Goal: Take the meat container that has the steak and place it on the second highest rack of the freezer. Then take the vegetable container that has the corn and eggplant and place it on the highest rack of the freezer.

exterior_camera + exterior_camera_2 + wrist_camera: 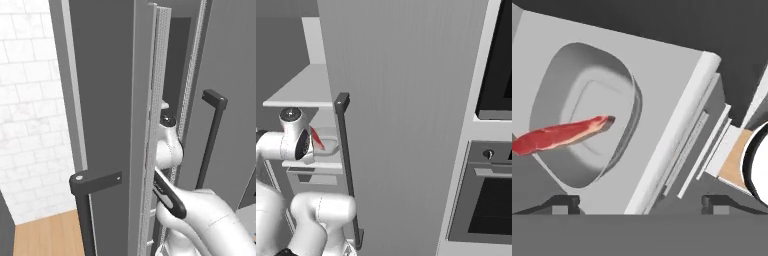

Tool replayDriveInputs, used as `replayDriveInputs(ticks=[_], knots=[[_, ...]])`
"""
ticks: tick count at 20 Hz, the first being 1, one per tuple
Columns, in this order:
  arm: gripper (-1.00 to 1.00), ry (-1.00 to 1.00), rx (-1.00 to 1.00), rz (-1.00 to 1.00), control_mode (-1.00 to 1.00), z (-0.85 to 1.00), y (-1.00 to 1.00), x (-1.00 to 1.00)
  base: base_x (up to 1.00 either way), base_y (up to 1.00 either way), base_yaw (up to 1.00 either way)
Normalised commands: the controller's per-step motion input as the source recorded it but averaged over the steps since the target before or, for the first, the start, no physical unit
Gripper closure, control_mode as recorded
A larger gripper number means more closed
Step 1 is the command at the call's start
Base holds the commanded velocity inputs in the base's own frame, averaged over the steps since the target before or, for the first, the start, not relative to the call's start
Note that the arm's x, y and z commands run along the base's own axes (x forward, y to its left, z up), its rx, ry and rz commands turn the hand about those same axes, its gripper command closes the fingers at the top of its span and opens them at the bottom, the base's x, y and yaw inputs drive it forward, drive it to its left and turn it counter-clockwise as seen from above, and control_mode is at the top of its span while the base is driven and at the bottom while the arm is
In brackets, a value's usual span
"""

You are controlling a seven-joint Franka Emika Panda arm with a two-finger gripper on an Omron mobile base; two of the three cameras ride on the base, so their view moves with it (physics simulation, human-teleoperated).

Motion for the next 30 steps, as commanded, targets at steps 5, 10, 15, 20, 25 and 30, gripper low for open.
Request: replayDriveInputs(ticks=[5,10,15,20,25,30], knots=[[-1.00,0.00,0.00,0.11,-1.00,1.00,-0.17,-0.94,0.00,0.00,0.00],[-1.00,0.13,0.00,0.17,-1.00,1.00,-0.16,-0.40,0.00,0.00,0.00],[-1.00,0.20,-0.17,0.21,-1.00,1.00,-0.03,-0.34,0.00,0.00,0.00],[-1.00,0.12,-0.49,0.27,-1.00,0.30,-0.20,-0.38,0.00,0.00,0.00],[-1.00,0.11,-0.34,0.26,-1.00,-0.18,-0.46,-0.30,0.00,0.00,0.00],[-1.00,0.00,-0.12,0.08,-1.00,-0.35,-0.42,-0.54,0.00,0.00,0.00]])
